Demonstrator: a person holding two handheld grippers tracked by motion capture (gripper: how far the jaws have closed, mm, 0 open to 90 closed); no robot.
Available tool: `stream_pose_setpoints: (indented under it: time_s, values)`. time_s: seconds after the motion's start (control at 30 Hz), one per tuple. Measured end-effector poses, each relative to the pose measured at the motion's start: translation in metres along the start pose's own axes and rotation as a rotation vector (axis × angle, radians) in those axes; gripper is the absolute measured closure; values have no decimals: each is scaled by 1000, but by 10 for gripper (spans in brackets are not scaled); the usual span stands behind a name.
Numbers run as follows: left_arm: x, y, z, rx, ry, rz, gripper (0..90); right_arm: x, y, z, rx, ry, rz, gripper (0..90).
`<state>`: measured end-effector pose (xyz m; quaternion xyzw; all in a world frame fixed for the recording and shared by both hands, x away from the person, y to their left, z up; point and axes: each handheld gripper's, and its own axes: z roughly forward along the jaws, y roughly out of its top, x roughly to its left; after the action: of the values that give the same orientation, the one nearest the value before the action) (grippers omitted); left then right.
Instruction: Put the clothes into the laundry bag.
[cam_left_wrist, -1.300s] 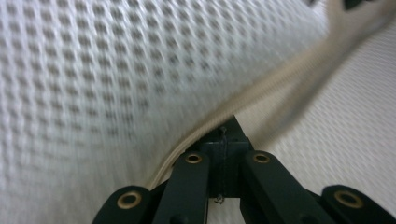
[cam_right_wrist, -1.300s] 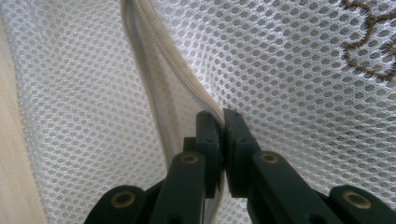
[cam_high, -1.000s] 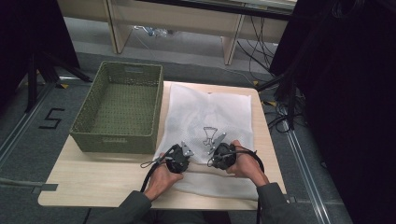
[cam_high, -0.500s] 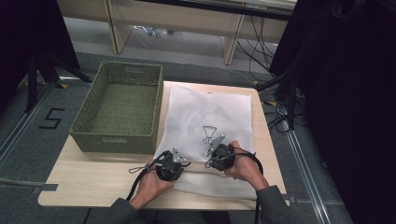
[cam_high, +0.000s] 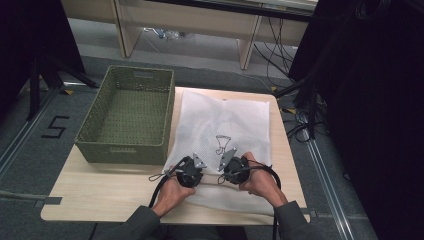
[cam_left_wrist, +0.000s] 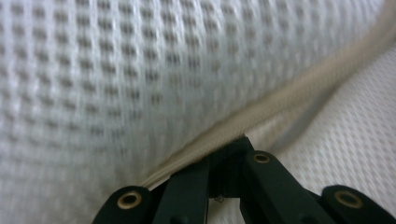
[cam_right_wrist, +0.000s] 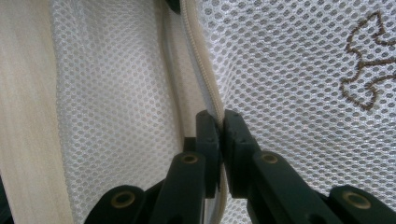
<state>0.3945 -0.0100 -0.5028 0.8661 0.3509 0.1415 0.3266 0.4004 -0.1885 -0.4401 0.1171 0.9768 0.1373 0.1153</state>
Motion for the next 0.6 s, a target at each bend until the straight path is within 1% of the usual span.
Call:
stream_pose_setpoints:
  time_s: [0.03,0.1,0.13,0.17,0.2,0.27,0.3,0.33,0.37,0.4,0.43,0.5,0.53,0.6]
  values:
    - [1,2,1,-1,13,5,896,-2,0,0,-3,2,-19,869]
    - [3,5,5,-1,16,2,896,-3,-2,0,-12,11,-2,869]
    - [4,5,6,-1,22,5,896,-3,-2,0,-12,16,-4,869]
    - [3,6,7,0,25,5,896,-2,-2,0,-14,24,30,869]
    - [3,6,7,-1,27,8,896,-4,-3,1,-16,26,21,868]
    - [2,4,4,-7,21,15,895,-4,-4,2,-24,30,29,869]
    - [1,3,3,-8,14,17,893,-5,-4,2,-28,32,16,868]
    - [-1,0,-1,-5,-1,18,881,-5,-4,2,-25,32,33,867]
    - [-1,-1,-5,-11,8,31,848,-4,-4,3,-23,37,32,865]
    - [-4,-5,-11,-7,-24,35,836,-3,-4,3,-14,36,46,864]
    - [-5,-9,-17,-7,-33,42,828,-4,-4,5,-20,40,20,863]
    - [-4,-16,-32,-21,-48,46,816,-4,-4,8,-8,45,29,863]
    - [-3,-20,-39,-26,-49,47,813,-5,-5,10,-4,46,17,862]
    - [2,-28,-53,-36,-45,37,814,-5,-5,14,7,49,30,861]
